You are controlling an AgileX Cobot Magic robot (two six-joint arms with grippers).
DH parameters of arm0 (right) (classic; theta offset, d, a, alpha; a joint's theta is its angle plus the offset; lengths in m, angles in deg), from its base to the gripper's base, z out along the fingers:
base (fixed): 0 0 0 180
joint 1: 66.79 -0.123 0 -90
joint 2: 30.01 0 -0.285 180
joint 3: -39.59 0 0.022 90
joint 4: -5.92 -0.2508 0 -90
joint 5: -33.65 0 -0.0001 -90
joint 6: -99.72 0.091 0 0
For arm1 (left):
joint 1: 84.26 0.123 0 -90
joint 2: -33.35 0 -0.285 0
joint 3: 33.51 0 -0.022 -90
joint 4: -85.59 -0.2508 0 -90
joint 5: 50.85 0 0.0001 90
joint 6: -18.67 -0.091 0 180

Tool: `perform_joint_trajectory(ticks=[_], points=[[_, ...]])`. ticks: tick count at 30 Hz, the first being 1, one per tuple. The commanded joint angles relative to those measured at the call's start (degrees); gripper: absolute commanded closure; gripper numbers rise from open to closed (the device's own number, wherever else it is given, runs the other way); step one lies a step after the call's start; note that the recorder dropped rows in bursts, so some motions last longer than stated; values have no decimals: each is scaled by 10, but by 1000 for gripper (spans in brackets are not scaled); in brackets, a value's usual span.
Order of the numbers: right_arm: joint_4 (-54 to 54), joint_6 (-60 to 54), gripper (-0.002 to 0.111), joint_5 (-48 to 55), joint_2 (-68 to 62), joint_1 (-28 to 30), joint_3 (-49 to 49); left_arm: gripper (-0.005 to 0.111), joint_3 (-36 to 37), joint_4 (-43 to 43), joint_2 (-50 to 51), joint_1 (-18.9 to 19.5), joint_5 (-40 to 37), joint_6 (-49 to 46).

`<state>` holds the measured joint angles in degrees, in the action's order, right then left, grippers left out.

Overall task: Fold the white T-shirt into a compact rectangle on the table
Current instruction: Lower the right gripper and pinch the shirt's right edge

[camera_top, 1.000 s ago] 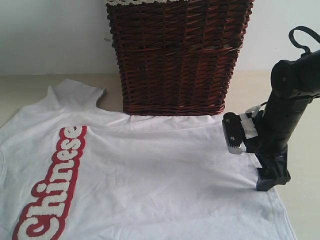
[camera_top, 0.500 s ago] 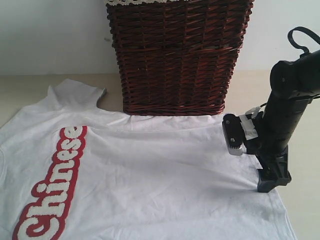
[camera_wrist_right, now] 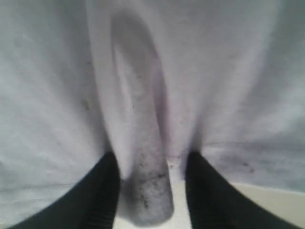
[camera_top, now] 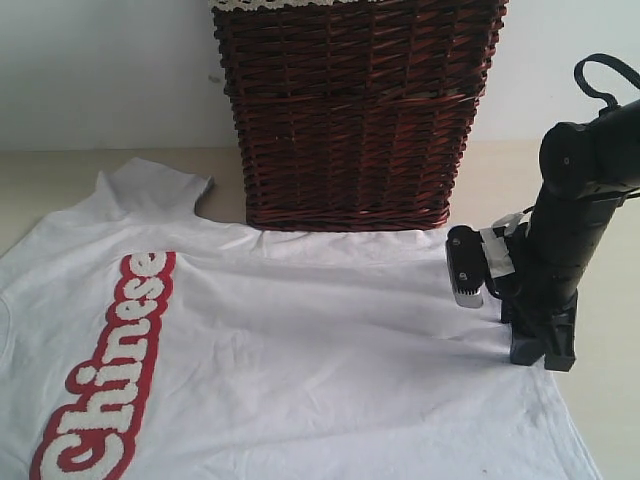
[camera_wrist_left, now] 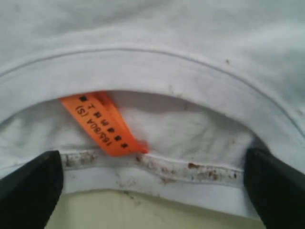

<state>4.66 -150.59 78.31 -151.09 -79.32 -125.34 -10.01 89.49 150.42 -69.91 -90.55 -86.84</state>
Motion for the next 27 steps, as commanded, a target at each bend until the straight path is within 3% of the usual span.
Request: perform_joint_trajectory(ticks=[1,2,27], points=[[16,1,102,-16,-14,2,6,3,17,-2,34,0,28,-3],[16,1,108,-16,-14,2,6,3,17,-2,34,0,28,-3],[16,15,108,-46,-14,2,6,3,17,-2,34,0,28,-3]])
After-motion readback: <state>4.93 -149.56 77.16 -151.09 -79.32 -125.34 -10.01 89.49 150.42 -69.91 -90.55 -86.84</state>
